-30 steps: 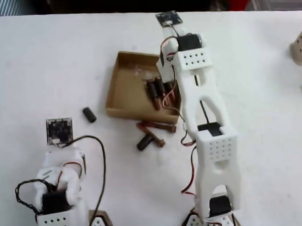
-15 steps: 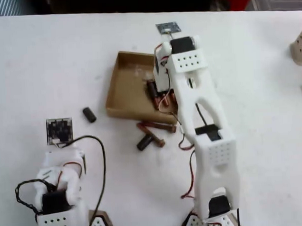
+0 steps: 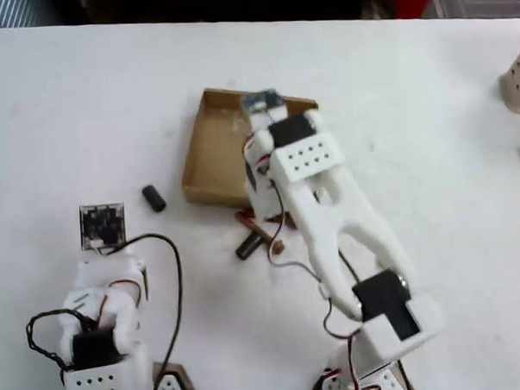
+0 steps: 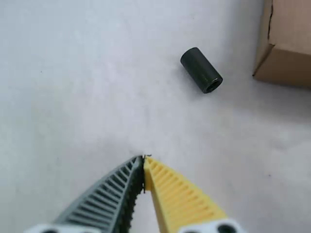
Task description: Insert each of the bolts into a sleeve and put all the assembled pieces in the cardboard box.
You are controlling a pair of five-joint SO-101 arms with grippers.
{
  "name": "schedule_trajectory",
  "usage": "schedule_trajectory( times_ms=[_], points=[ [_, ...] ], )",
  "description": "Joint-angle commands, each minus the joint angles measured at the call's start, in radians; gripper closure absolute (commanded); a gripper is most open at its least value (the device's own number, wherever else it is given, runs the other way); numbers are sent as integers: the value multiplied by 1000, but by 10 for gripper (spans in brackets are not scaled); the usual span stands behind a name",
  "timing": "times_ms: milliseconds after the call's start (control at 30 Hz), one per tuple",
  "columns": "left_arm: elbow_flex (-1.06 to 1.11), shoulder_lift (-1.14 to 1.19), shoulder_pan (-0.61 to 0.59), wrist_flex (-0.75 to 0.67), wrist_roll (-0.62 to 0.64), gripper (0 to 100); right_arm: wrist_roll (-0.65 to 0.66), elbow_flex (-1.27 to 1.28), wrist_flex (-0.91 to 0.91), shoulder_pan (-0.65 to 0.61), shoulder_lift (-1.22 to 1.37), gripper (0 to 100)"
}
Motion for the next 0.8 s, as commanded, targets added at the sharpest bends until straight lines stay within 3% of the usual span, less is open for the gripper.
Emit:
schedule_trajectory(
  times_ms=[0, 133, 267, 667, 767],
  points=[
    [-5, 21, 13, 3, -12, 977, -11, 175, -124, -71, -130, 981],
    [-5, 21, 13, 3, -12, 977, -15, 316, -302, -117, -202, 981],
    [-5, 21, 13, 3, -12, 977, -149, 387, -412, -125, -197, 981],
    [-5, 21, 13, 0, -12, 977, -183, 367, -484, -219, -47, 979],
    [-3, 21, 13, 0, -12, 977, -219, 361, -487, -217, -31, 937]
  ],
)
